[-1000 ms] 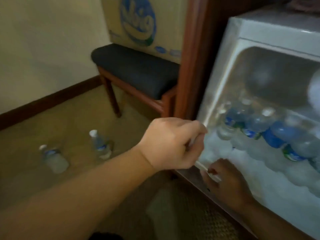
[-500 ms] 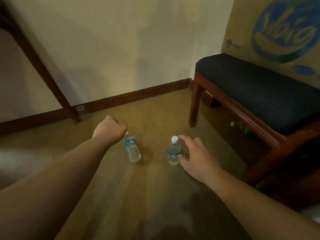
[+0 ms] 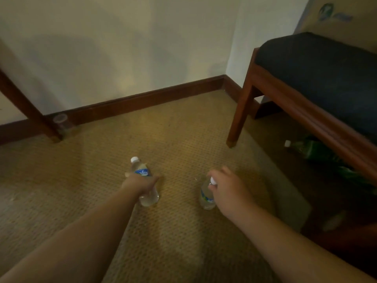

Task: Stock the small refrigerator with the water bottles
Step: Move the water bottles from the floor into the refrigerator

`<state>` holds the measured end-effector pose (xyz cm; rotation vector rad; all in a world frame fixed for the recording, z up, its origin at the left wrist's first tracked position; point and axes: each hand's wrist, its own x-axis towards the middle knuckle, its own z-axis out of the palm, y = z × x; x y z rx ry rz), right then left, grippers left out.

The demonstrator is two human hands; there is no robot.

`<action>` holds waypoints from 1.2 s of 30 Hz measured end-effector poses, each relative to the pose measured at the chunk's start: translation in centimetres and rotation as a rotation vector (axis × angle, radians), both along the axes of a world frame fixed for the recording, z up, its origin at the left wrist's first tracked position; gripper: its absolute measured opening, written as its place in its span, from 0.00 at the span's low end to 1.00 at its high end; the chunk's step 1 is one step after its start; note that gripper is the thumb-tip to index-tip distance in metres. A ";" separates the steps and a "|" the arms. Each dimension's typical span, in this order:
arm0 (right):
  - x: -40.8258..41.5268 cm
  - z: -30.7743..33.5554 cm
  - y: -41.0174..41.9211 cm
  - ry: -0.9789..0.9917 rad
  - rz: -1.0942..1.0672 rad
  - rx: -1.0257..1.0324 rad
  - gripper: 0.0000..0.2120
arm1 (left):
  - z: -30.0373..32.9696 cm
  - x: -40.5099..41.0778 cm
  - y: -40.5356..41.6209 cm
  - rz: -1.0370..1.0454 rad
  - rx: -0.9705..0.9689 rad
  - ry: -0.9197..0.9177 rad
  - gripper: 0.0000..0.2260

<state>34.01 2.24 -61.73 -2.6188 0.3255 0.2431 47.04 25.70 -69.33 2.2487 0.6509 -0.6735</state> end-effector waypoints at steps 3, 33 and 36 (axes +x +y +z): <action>-0.2 -0.5 0.0 0.009 0.015 -0.041 0.07 | -2.4 1.6 0.6 0.068 0.093 -0.082 0.52; -47.6 24.8 -13.9 -0.253 -0.512 -0.222 0.09 | 26.4 -36.5 -22.8 -1.726 -0.708 -0.772 0.29; -50.1 24.4 -15.9 -0.320 -0.671 -0.233 0.09 | 27.6 -38.7 -24.3 -1.719 -0.773 -0.727 0.35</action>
